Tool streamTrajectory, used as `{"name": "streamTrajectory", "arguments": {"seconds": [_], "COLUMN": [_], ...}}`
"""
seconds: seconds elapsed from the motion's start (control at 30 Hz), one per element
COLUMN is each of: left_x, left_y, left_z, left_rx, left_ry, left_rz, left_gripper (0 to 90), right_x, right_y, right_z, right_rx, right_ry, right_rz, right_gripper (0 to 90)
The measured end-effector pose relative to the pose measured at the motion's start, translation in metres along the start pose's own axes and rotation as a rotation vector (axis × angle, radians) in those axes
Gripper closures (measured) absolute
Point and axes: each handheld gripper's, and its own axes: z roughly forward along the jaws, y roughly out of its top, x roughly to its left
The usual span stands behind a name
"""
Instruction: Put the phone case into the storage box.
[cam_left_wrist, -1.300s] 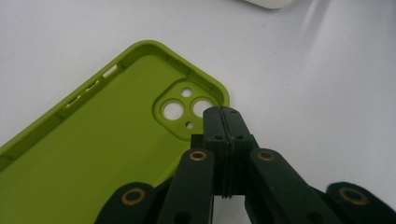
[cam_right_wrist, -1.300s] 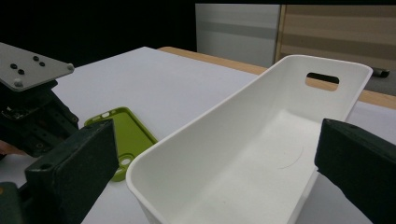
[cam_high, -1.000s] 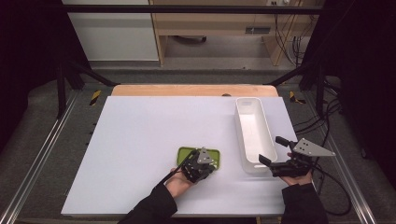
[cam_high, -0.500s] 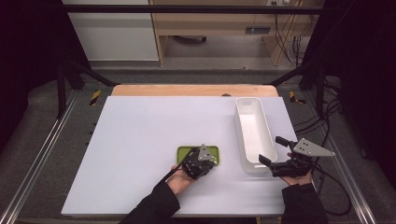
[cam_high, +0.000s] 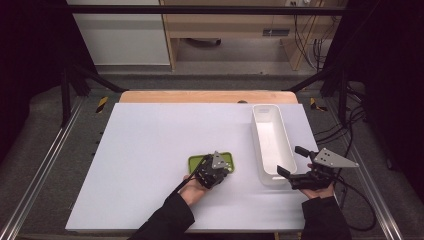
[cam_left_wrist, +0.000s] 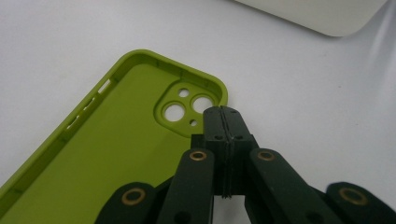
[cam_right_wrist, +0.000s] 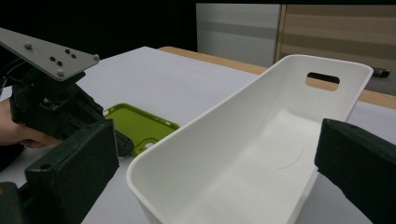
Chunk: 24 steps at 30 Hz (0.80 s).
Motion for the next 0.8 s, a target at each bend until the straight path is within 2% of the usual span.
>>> {"name": "streamTrajectory", "arguments": {"seconds": [0.57,0.8], "left_x": [0.011,0.016], "left_y": [0.002,0.002], "left_z": [0.005,0.007], "left_rx": [-0.004,-0.011], "left_ry": [0.05,0.084], "left_rz": [-0.034,-0.049], "left_gripper": [89.6,89.6], "right_x": [0.0,0.0], "right_y": [0.0,0.0], "right_z": [0.0,0.0], "right_rx": [0.0,0.0], "right_ry": [0.002,0.002], "right_rz": [-0.001,-0.001], "right_gripper": [0.3,0.3]}}
